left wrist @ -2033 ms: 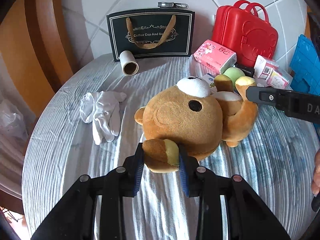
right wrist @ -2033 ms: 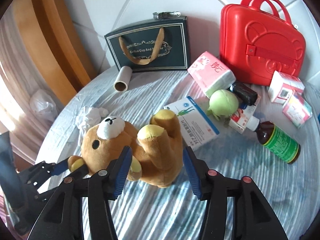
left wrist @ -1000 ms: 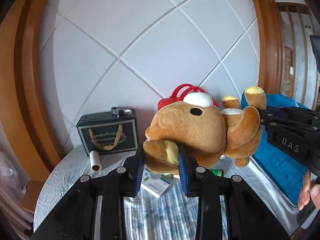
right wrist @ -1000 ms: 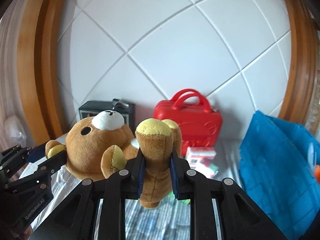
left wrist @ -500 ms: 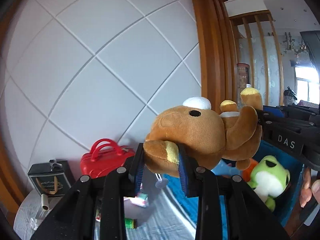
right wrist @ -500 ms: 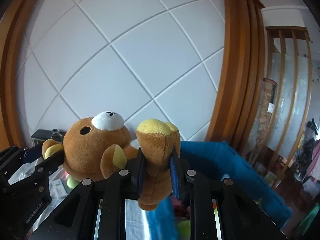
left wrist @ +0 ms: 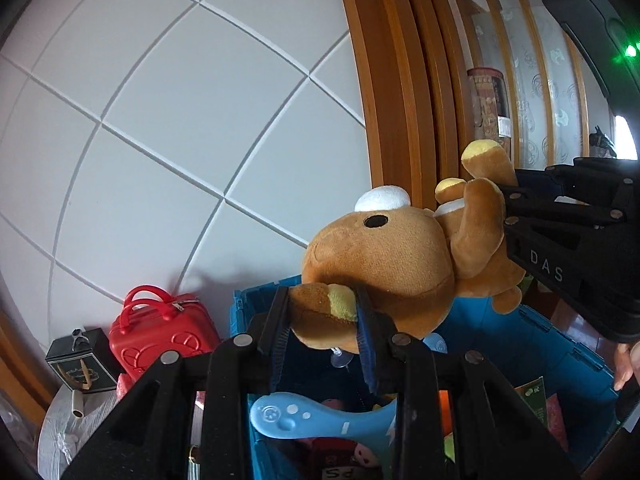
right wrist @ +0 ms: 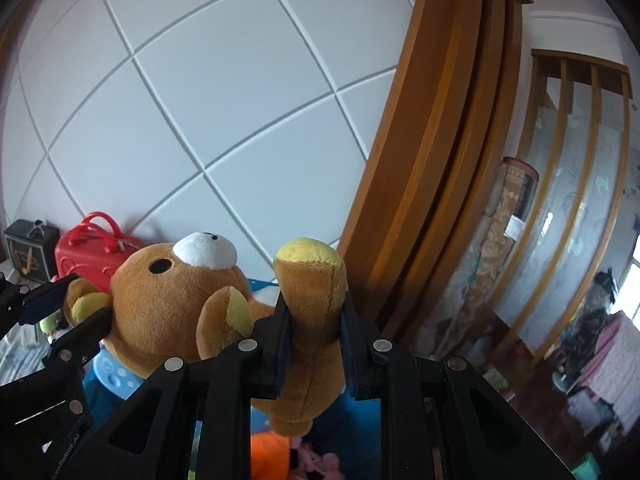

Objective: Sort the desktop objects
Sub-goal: 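Lower the bear into the bin and open both tools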

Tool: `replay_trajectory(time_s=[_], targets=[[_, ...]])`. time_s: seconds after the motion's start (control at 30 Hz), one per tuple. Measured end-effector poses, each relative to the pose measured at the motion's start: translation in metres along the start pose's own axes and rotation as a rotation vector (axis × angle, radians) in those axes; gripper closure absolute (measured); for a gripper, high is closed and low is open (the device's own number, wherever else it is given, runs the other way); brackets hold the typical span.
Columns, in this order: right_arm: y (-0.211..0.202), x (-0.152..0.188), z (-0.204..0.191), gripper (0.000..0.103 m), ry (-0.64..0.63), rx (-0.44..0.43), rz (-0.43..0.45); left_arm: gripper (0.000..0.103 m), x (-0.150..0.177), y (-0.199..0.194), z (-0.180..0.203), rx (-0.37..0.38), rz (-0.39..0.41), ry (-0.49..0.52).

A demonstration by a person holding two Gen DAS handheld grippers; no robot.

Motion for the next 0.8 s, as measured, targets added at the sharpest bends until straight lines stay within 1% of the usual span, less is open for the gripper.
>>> replay_trajectory(time_s=[0.13, 0.23, 0.27, 0.3, 0.33, 0.37, 0.4, 0.43, 0.47, 0.53, 0.63, 0.7, 0.77, 0.8], targets=[[0.034, 0.019, 0.02, 0.082, 0.008, -0.039, -0.047, 0.073, 0.006, 0.028, 0.022, -0.056, -0.049, 0.041], [0.058, 0.035, 0.025, 0.082, 0.019, -0.064, -0.082, 0.07, 0.013, 0.045, 0.029, -0.104, -0.089, 0.058], [0.067, 0.039, 0.028, 0.081, 0.016, -0.061, -0.091, 0.07, 0.014, 0.049, 0.031, -0.123, -0.097, 0.064], [0.072, 0.041, 0.033, 0.077, 0.014, -0.053, -0.096, 0.069, 0.015, 0.051, 0.03, -0.142, -0.101, 0.068], [0.077, 0.043, 0.034, 0.074, 0.014, -0.053, -0.099, 0.061, 0.016, 0.053, 0.032, -0.145, -0.11, 0.07], [0.079, 0.044, 0.034, 0.058, 0.015, -0.056, -0.103, 0.043, 0.017, 0.055, 0.032, -0.147, -0.118, 0.068], [0.081, 0.044, 0.035, 0.038, 0.016, -0.056, -0.103, 0.033, 0.017, 0.056, 0.031, -0.16, -0.119, 0.064], [0.082, 0.043, 0.036, 0.03, 0.012, -0.051, -0.098, 0.025, 0.016, 0.055, 0.03, -0.171, -0.104, 0.062], [0.083, 0.043, 0.037, 0.024, 0.01, -0.047, -0.095, 0.023, 0.014, 0.054, 0.031, -0.179, -0.092, 0.067], [0.084, 0.043, 0.034, 0.024, 0.006, -0.059, -0.102, 0.023, 0.015, 0.054, 0.034, -0.173, -0.102, 0.08], [0.085, 0.044, 0.034, 0.021, 0.007, -0.051, -0.115, 0.022, 0.016, 0.054, 0.032, -0.17, -0.108, 0.073], [0.085, 0.043, 0.034, 0.015, 0.018, -0.051, -0.115, 0.02, 0.017, 0.055, 0.028, -0.166, -0.118, 0.064], [0.084, 0.043, 0.034, 0.014, 0.018, -0.049, -0.12, 0.013, 0.017, 0.053, 0.022, -0.168, -0.121, 0.054], [0.084, 0.042, 0.033, 0.013, 0.014, -0.046, -0.122, 0.011, 0.017, 0.052, 0.017, -0.169, -0.119, 0.045]])
Point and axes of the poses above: each gripper's, at about its wrist camera, not at the fingertips, and y roughly the way its jaws point, z to its right, x to its underside, the point moved 10 cm from there along y, roughly the way its jaws point, and after that the axes turned 14 degrees about -x, right-handed, at the moved point
